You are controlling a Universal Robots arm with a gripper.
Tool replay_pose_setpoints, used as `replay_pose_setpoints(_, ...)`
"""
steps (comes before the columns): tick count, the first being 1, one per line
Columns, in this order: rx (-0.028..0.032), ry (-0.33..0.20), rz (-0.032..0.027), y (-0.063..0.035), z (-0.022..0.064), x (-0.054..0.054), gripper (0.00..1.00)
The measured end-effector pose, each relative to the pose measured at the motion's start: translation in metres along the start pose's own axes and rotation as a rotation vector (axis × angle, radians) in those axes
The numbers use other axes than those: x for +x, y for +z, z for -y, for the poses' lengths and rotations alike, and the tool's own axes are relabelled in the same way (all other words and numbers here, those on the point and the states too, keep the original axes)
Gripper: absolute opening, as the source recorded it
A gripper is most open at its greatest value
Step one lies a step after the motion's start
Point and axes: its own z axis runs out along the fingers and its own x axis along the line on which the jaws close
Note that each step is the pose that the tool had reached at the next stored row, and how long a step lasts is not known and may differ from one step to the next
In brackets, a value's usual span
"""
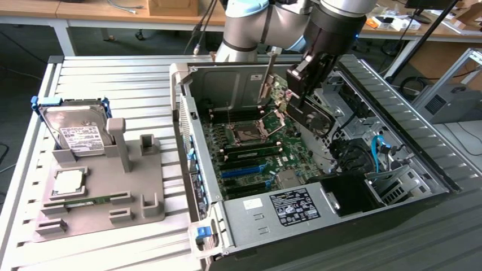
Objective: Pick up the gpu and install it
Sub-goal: 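Insert the gpu into the slot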
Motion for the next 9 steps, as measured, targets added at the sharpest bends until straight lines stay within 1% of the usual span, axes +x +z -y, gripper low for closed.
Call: replay_pose_setpoints(9,-0.0015,-0.057,-0.0002,0.0,0.0,0.0,0.27)
